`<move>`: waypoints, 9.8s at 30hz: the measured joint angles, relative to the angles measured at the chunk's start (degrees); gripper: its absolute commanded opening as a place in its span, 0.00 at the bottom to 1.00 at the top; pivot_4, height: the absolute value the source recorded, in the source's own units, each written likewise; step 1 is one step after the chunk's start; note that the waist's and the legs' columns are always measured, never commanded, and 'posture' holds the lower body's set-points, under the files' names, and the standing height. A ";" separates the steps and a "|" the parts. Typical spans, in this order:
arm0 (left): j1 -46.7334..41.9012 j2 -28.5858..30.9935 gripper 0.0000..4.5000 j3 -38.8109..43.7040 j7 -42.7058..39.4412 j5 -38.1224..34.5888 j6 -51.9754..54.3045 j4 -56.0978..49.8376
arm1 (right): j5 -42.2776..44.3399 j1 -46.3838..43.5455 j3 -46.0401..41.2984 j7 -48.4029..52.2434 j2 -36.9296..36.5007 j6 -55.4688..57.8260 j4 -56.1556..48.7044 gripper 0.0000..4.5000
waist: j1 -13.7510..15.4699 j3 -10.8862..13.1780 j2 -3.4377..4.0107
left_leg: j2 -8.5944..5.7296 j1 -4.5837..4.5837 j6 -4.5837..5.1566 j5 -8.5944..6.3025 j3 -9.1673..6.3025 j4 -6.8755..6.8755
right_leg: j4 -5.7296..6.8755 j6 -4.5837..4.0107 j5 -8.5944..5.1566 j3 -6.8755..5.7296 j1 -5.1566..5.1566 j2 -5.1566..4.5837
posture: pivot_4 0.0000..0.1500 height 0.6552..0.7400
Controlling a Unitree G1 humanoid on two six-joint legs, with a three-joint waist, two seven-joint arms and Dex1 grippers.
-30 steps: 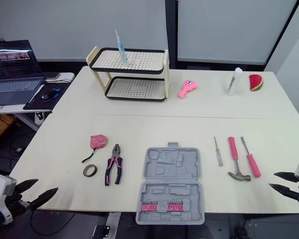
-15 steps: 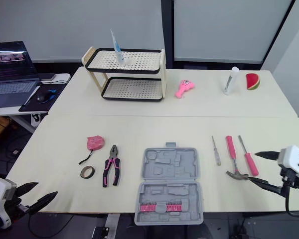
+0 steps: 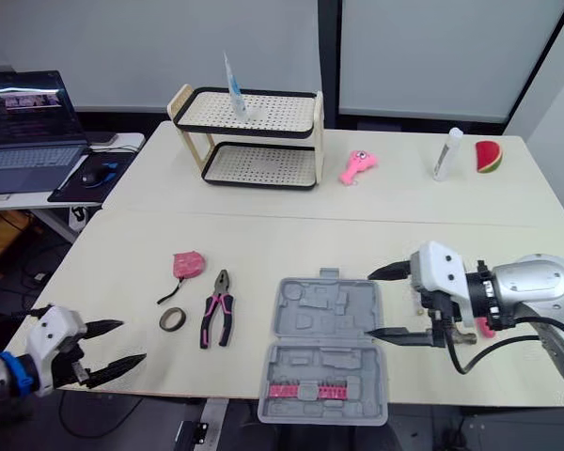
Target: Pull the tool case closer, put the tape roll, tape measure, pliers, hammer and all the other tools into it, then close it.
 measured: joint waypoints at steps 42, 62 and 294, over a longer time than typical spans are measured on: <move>-19.53 -0.94 0.09 -18.25 -3.07 10.22 -1.93 15.65 | 0.02 0.98 4.51 -3.88 2.95 0.60 -4.01 1.00 | -0.83 0.00 -0.01 | 0.04 -0.11 0.00 0.01 0.05 0.11 | 0.40 0.01 0.00 -0.02 -0.33 0.23 | 1.00 0.87; -22.07 6.79 0.01 -13.20 -3.24 0.44 18.32 -8.43 | -0.54 3.63 3.13 -6.52 3.08 0.38 -4.16 1.00 | -0.76 0.05 -0.12 | 0.03 -0.15 -0.01 0.01 0.04 0.13 | 0.44 0.01 0.00 -0.02 -0.32 0.25 | 1.00 0.87; -20.19 -23.31 0.01 -6.08 47.78 4.51 26.44 0.91 | 1.12 4.02 1.78 -11.10 5.94 2.02 -3.42 1.00 | -0.48 -0.17 -0.17 | 0.01 0.07 -0.02 0.01 -0.04 0.14 | 0.10 -0.01 0.01 0.00 0.08 0.14 | 1.00 0.87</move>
